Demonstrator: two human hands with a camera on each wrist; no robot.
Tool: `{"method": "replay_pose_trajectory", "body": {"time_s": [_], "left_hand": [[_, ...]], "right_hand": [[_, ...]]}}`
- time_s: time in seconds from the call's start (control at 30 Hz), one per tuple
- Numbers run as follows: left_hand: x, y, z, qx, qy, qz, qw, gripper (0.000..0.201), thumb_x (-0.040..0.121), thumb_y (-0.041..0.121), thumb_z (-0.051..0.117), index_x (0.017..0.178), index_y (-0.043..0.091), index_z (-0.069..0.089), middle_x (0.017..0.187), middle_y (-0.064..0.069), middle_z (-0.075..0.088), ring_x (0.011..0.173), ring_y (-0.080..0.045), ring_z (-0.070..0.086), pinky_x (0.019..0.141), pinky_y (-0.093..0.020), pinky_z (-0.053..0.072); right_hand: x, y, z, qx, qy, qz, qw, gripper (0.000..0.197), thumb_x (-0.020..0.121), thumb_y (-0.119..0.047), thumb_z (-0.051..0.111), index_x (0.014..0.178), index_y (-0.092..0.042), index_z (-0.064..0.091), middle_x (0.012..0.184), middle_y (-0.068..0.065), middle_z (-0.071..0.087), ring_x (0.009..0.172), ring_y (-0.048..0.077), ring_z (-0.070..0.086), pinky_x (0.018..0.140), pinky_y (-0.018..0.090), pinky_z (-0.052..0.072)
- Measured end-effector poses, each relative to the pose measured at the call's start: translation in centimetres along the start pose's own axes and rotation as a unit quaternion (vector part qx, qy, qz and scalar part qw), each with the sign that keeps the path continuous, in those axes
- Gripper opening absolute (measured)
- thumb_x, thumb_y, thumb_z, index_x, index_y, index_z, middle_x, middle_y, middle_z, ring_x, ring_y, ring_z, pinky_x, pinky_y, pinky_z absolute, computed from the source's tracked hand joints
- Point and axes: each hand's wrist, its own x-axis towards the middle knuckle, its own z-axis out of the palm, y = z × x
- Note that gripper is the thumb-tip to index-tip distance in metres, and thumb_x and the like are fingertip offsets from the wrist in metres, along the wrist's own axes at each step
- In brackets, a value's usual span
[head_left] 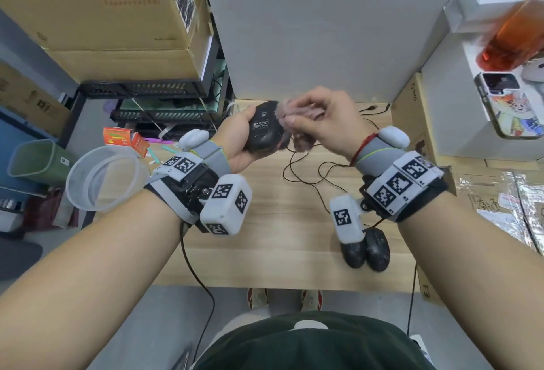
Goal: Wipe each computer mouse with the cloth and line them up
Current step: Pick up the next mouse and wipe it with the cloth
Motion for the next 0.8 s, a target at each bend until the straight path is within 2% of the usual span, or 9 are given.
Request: {"method": "replay_pose_trajectory", "body": {"time_s": [0.07,0.13,0.3,0.37,0.5,0.57,0.67,0.73,0.8], "left_hand": [[0.2,0.2,0.2,0.007,0.004,-0.001,1.0,0.042,0.109,0.039,0.034,0.126,0.008,0.057,0.103,-0.014,0.071,0.067,-0.023,0.072,0.055,-0.035,0.06],[0.4,0.2,0.2,0.025,-0.014,-0.006,1.0,0.048,0.11,0.04,0.03,0.125,0.004,0.058,0.109,-0.018,0.07,0.075,-0.027,0.073,0.057,-0.036,0.061],[0.0,-0.4,0.6,0.058,-0.039,0.004,0.998,0.037,0.108,0.04,0.037,0.107,0.012,0.061,0.086,-0.01,0.069,0.062,-0.022,0.067,0.053,-0.03,0.058],[-0.1,-0.5,1.0,0.035,-0.032,0.01,0.999,0.035,0.109,0.037,0.038,0.101,0.012,0.06,0.082,-0.009,0.068,0.062,-0.022,0.065,0.052,-0.029,0.057],[0.1,-0.1,0.7,-0.025,-0.046,0.0,0.999,0.037,0.11,0.029,0.03,0.102,0.01,0.061,0.088,-0.014,0.071,0.06,-0.023,0.071,0.049,-0.029,0.057],[0.1,0.0,0.3,-0.036,-0.036,-0.01,0.999,0.043,0.111,0.033,0.028,0.114,0.003,0.058,0.095,-0.018,0.07,0.065,-0.025,0.073,0.051,-0.032,0.058],[0.2,0.0,0.1,-0.013,-0.036,-0.004,0.999,0.046,0.11,0.036,0.027,0.116,0.005,0.06,0.095,-0.017,0.071,0.064,-0.025,0.072,0.052,-0.032,0.058],[0.1,-0.2,0.4,0.023,-0.038,0.011,0.999,0.041,0.11,0.034,0.03,0.1,0.013,0.064,0.083,-0.01,0.073,0.058,-0.021,0.07,0.055,-0.029,0.058],[-0.1,-0.5,0.9,0.03,-0.036,0.012,0.999,0.035,0.109,0.032,0.034,0.097,0.015,0.062,0.078,-0.007,0.072,0.061,-0.02,0.069,0.058,-0.029,0.057]], "right_hand": [[-1.1,-0.7,1.0,0.035,-0.075,-0.032,0.996,0.017,0.077,-0.007,0.084,0.084,-0.017,0.071,0.074,-0.005,0.065,0.055,0.017,0.068,0.054,0.033,0.058],[-1.5,-1.2,1.4,0.014,-0.108,-0.05,0.993,0.018,0.075,-0.006,0.085,0.084,-0.016,0.073,0.08,-0.001,0.062,0.058,0.01,0.065,0.056,0.029,0.053],[0.8,-0.4,0.2,0.02,0.043,0.019,0.999,0.017,0.069,-0.038,0.08,0.078,-0.029,0.069,0.07,-0.003,0.07,0.055,0.012,0.065,0.062,0.042,0.055],[1.1,0.0,0.1,0.024,0.053,0.022,0.998,0.019,0.066,-0.044,0.08,0.078,-0.033,0.069,0.077,0.001,0.072,0.061,0.022,0.067,0.067,0.054,0.058],[-1.1,-1.4,1.4,0.065,-0.05,-0.017,0.996,0.016,0.073,-0.007,0.086,0.082,-0.008,0.072,0.086,0.012,0.062,0.056,0.045,0.066,0.048,0.055,0.056],[-1.8,-1.9,1.8,0.06,-0.109,-0.046,0.991,0.017,0.072,-0.001,0.085,0.08,-0.011,0.073,0.088,0.008,0.058,0.061,0.037,0.069,0.051,0.043,0.058],[-1.0,-1.2,1.5,0.045,-0.079,-0.03,0.995,0.019,0.074,-0.003,0.084,0.08,-0.014,0.07,0.07,-0.005,0.065,0.053,0.018,0.066,0.052,0.035,0.056],[-0.1,-0.5,1.0,0.048,-0.009,0.012,0.999,0.016,0.074,-0.019,0.085,0.078,-0.021,0.07,0.061,-0.001,0.069,0.051,0.023,0.067,0.056,0.05,0.059],[0.8,0.2,0.6,0.03,0.054,0.035,0.997,0.026,0.064,-0.045,0.083,0.079,-0.025,0.073,0.068,0.0,0.072,0.061,0.024,0.07,0.067,0.056,0.059]]}}
